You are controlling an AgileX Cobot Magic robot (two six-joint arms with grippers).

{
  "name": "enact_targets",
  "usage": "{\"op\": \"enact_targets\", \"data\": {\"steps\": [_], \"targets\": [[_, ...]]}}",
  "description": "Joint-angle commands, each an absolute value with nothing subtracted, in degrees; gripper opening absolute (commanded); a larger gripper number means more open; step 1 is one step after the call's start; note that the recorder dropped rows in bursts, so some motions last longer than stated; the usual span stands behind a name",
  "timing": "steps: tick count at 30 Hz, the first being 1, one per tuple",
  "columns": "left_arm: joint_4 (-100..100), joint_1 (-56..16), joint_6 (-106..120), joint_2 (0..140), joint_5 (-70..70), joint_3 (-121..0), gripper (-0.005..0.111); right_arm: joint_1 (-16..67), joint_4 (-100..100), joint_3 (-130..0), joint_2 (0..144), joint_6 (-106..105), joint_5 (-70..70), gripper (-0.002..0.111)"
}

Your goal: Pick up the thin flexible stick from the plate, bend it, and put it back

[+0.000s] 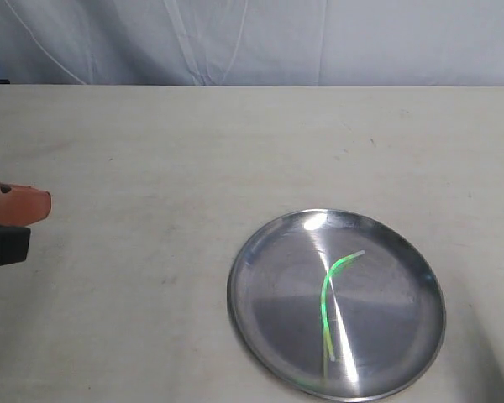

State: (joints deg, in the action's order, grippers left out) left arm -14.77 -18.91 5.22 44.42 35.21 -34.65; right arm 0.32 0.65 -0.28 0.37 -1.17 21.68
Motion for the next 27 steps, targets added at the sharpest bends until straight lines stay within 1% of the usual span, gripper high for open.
{"op": "enact_targets", "data": {"steps": [1, 3, 7, 10, 14, 17, 22, 27], "targets": [[-14.55, -18.98, 4.95, 44.07, 34.74, -34.34, 0.000, 0.00, 0.64, 0.00, 0.00, -1.52, 20.67, -0.001], [-14.36, -18.98, 4.95, 43.95, 33.36, -34.01, 0.000, 0.00, 0.64, 0.00, 0.00, -1.52, 20.67, -0.001], [-7.35, -18.98, 4.95, 39.67, 27.60, -31.67, 0.000, 0.00, 0.64, 0.00, 0.00, -1.52, 20.67, -0.001], [-7.21, -18.18, 4.95, 32.73, 20.37, -26.24, 0.000, 0.00, 0.64, 0.00, 0.00, -1.52, 20.67, -0.001], [-7.21, -13.78, 4.95, 22.45, 9.79, -17.49, 0.000, 0.00, 0.64, 0.00, 0.00, -1.52, 20.67, -0.001], [-7.21, -8.66, 4.95, 15.18, 10.30, -12.92, 0.000, 0.00, 1.03, 0.00, 0.00, -1.52, 20.67, -0.001], [-6.80, -0.45, 4.95, 7.21, 16.94, -8.94, 0.000, 0.00, 1.72, 0.00, 0.00, -1.52, 20.67, -0.001], [-6.51, 2.72, 5.07, 1.68, 18.44, -5.47, 0.000, 0.00, 1.72, 0.00, 0.00, -1.52, 20.67, -0.001]]}}
